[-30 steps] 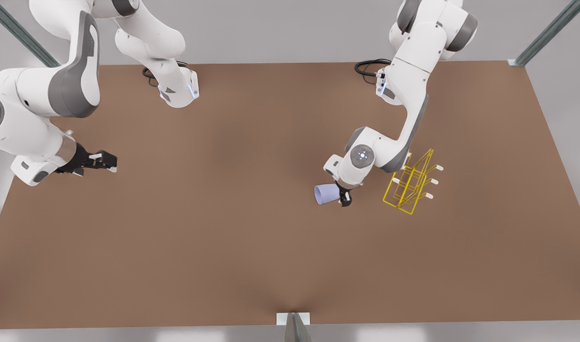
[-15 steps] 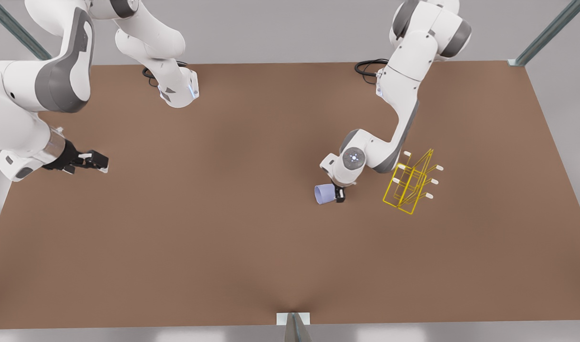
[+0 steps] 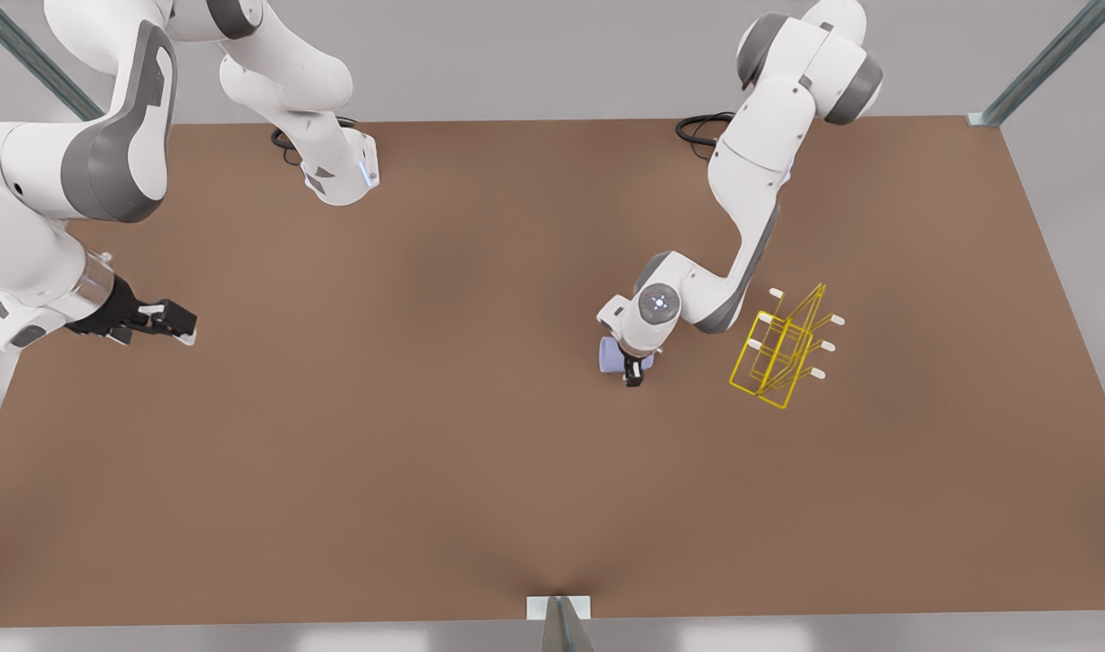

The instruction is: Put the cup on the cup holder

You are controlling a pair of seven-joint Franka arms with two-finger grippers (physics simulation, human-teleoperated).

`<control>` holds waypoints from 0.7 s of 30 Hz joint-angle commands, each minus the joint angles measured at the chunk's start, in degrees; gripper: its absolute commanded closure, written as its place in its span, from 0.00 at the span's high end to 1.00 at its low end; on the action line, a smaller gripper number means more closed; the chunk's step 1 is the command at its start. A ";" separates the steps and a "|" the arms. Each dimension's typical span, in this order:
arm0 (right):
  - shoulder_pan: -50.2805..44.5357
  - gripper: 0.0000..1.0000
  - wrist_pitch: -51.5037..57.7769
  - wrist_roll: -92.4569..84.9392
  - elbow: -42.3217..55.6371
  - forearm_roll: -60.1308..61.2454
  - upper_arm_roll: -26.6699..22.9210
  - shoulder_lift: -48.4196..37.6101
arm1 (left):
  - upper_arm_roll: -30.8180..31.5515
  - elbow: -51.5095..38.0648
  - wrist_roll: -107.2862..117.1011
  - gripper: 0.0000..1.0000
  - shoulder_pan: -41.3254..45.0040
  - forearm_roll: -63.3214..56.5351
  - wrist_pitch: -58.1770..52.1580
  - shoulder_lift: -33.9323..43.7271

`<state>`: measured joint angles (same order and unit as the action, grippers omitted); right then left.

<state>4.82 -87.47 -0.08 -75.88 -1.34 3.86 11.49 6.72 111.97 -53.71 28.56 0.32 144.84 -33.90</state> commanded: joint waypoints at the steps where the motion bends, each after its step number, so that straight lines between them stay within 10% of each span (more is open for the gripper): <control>1: -0.07 1.00 -1.04 1.39 0.03 0.02 0.01 -0.06 | 0.05 0.01 1.68 0.97 0.01 -0.05 1.50 -0.02; 17: 0.01 1.00 -1.39 1.13 0.03 0.11 0.10 0.29 | 0.05 -0.52 2.12 0.87 0.09 -0.05 0.01 1.38; 21: 0.19 1.00 -1.47 1.31 0.12 0.46 0.10 0.29 | -0.48 -6.58 2.64 0.85 0.18 -0.49 -15.45 8.15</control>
<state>4.96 -88.83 0.83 -75.85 -1.00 3.95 11.84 6.36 106.39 -52.20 28.71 -0.03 139.39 -26.54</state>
